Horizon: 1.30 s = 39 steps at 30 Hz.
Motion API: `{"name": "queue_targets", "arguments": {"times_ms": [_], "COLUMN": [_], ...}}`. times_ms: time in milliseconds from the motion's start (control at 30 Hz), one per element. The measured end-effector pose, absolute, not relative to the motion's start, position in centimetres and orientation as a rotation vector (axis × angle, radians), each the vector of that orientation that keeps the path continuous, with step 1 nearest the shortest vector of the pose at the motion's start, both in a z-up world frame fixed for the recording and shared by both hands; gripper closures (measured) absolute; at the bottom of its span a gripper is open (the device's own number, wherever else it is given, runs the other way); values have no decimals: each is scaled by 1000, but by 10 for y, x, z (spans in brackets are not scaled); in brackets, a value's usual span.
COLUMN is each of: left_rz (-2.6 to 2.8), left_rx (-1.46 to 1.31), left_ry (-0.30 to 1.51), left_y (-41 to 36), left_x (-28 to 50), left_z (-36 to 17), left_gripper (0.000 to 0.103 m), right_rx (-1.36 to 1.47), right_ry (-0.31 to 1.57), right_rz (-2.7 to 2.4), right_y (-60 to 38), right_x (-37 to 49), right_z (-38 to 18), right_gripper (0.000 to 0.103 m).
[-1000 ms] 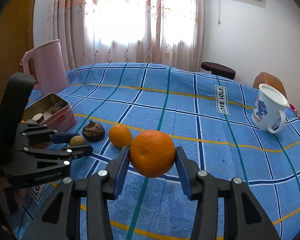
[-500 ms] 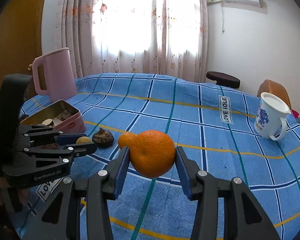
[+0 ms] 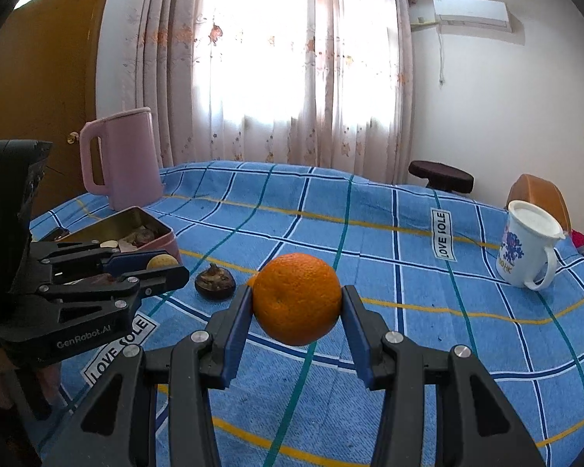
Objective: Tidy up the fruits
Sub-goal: 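Grasp a small tan round fruit with the left tool while the right tool holds the orange, then carry the tan fruit with the left tool while the right tool carries the orange to the tin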
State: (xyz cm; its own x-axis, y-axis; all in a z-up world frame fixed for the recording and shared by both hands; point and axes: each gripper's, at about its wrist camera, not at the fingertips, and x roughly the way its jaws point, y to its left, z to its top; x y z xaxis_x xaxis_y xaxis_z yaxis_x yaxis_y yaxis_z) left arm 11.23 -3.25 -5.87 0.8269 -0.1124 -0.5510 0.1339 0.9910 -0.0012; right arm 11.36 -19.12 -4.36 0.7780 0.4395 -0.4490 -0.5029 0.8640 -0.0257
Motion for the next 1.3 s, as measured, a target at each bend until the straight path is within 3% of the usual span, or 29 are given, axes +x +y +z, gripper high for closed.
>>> {"name": "queue_targets", "arguments": {"times_ms": [967,1300], "left_rz": [-66,-36], "left_rx": [47,-16], "left_ry": [411,425], "left_y": [-30,7], "left_x": [82,68], "left_z": [-47,-42], "left_gripper": [77,77], "right_rx": [-153,-223], "right_ry": [298,332], "right_rz": [530,625], "right_y": [-197,-143], "right_x": [89,92], "right_z": [-36,-35], "right_gripper": [55,55]}}
